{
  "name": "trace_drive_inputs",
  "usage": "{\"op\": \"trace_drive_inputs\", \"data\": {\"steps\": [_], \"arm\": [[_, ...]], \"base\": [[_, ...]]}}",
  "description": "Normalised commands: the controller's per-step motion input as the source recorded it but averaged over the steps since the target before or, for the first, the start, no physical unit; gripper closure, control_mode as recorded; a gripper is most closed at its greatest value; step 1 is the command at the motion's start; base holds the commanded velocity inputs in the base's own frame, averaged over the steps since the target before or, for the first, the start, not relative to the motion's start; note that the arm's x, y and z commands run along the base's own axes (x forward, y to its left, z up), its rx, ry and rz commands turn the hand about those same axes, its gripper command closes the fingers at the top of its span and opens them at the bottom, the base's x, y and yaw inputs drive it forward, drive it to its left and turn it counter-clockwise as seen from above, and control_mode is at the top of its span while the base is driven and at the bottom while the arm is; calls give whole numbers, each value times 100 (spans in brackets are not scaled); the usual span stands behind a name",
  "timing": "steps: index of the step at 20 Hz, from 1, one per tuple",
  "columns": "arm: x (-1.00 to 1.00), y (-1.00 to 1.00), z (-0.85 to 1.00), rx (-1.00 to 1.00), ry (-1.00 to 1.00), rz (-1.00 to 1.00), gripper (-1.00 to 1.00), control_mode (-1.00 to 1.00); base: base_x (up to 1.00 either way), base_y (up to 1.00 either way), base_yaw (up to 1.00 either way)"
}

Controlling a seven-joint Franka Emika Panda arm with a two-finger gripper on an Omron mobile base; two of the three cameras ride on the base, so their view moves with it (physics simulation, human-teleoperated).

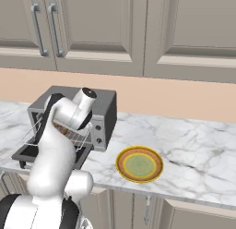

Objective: Pick up the bagel from the plate, place it on the toaster oven rack, close the door, and set the timer.

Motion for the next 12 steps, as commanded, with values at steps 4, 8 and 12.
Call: {"op": "trace_drive_inputs", "data": {"steps": [4,8,12], "arm": [[13,42,-1,0,0,0,100,-100],[0,25,-12,-2,0,0,100,-100],[1,8,-18,-4,-1,0,100,-100]], "base": [[0,0,0],[0,0,0],[0,0,0]]}}
